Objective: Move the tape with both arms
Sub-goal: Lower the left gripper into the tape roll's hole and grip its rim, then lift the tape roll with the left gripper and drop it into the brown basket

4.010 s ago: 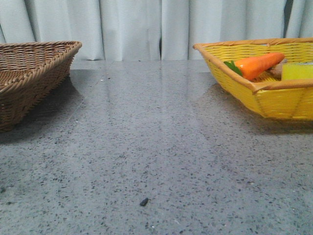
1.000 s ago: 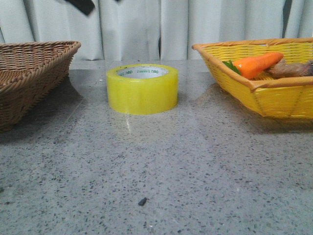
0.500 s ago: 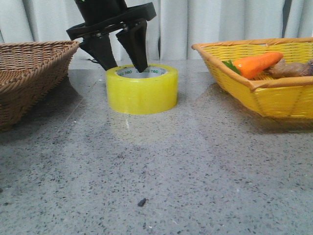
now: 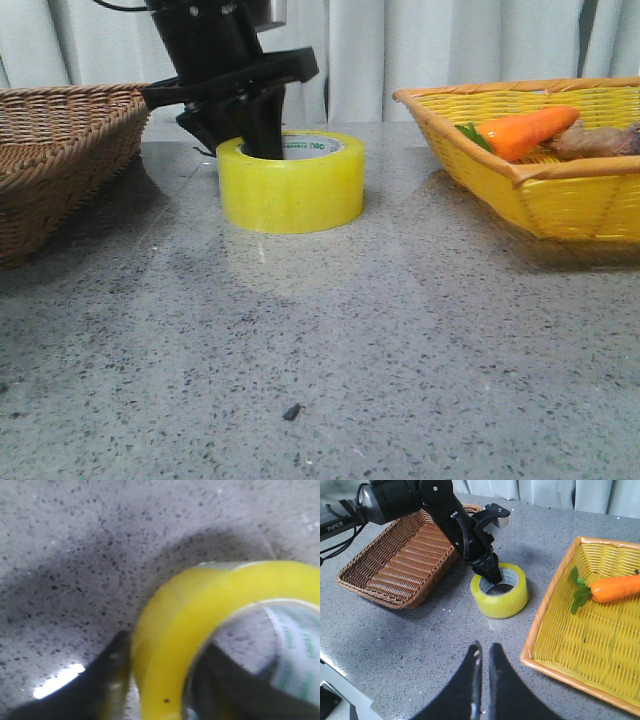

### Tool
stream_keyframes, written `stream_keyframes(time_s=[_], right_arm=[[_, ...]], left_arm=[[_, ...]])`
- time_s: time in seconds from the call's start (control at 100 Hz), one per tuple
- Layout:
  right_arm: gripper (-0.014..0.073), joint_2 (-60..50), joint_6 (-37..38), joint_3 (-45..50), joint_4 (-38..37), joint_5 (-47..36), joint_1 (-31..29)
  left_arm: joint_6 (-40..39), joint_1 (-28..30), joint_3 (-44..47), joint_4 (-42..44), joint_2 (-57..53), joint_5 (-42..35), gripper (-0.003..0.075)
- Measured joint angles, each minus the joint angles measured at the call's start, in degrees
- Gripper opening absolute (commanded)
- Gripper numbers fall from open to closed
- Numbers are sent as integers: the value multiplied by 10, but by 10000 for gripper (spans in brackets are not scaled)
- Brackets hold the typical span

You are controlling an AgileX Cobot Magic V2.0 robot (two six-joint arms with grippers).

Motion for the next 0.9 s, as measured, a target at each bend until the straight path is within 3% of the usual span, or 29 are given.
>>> stream_keyframes(time_s=[0.16, 0.3, 0.53, 0.67, 0.9], right_arm=[[-56, 0, 1, 0, 0, 0, 0], [-56, 1, 1, 0, 0, 0, 0], [-56, 1, 1, 0, 1, -12, 0], [-56, 1, 1, 0, 1, -21, 0], [-56, 1, 1, 0, 1, -24, 0]], left_arm=[[12, 0, -19, 5, 1, -3, -21], [16, 0, -100, 19, -6, 10, -21], [-12, 31, -193, 141, -100, 11, -21], [-33, 99, -172, 191, -138, 14, -21], [-39, 218, -33, 151, -144, 16, -20]])
